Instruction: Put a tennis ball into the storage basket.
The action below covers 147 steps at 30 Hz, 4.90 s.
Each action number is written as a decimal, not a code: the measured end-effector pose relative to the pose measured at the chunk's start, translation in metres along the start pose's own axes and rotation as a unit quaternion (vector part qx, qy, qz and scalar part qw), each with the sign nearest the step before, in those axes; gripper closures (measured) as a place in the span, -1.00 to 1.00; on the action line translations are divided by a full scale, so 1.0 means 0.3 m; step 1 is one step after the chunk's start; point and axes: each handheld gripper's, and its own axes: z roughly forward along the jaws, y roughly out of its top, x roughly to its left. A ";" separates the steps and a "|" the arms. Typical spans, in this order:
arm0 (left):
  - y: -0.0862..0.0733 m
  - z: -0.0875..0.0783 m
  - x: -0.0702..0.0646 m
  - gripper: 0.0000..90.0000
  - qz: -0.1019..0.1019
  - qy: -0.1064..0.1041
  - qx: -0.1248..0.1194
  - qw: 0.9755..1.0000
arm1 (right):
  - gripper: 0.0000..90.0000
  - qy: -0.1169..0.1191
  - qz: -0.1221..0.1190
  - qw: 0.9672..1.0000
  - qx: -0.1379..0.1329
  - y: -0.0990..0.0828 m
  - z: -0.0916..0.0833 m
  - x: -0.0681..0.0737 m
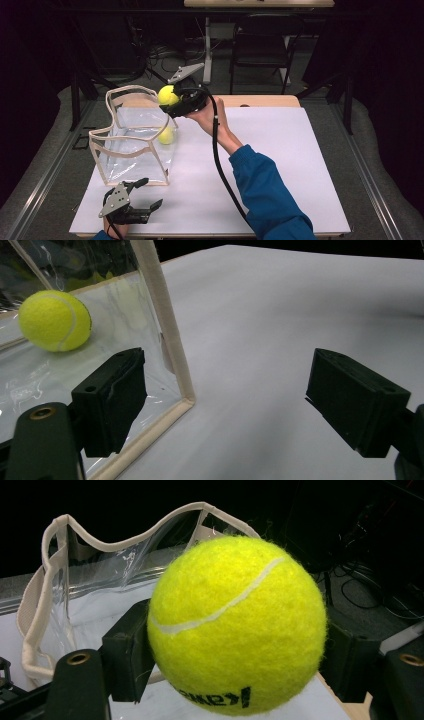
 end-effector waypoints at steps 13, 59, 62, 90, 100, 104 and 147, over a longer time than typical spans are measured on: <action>0.000 -0.001 0.000 -0.64 -0.001 0.001 -0.002 1.000 | -0.42 0.004 0.000 1.000 -0.009 0.010 0.022 0.014; 0.000 -0.002 0.001 -0.64 -0.001 -0.001 -0.002 1.000 | -0.42 0.013 -0.003 1.000 -0.015 0.040 0.100 0.052; 0.000 -0.002 0.001 -0.64 -0.001 -0.001 -0.001 1.000 | -0.42 0.013 -0.004 1.000 -0.014 0.043 0.106 0.055; 0.000 -0.004 0.001 -0.64 -0.002 0.002 -0.004 1.000 | -0.42 0.018 -0.008 1.000 0.008 0.026 0.165 0.071; 0.000 -0.005 0.001 -0.64 -0.003 0.000 -0.005 1.000 | -0.42 0.021 -0.010 1.000 0.019 0.024 0.182 0.079; 0.000 -0.005 0.002 -0.64 -0.003 -0.001 -0.006 1.000 | -0.43 0.022 -0.013 0.999 0.023 0.023 0.191 0.082; 0.000 -0.008 0.003 -0.64 -0.004 -0.002 -0.007 1.000 | -0.52 0.007 -0.034 0.998 0.057 0.016 0.252 0.113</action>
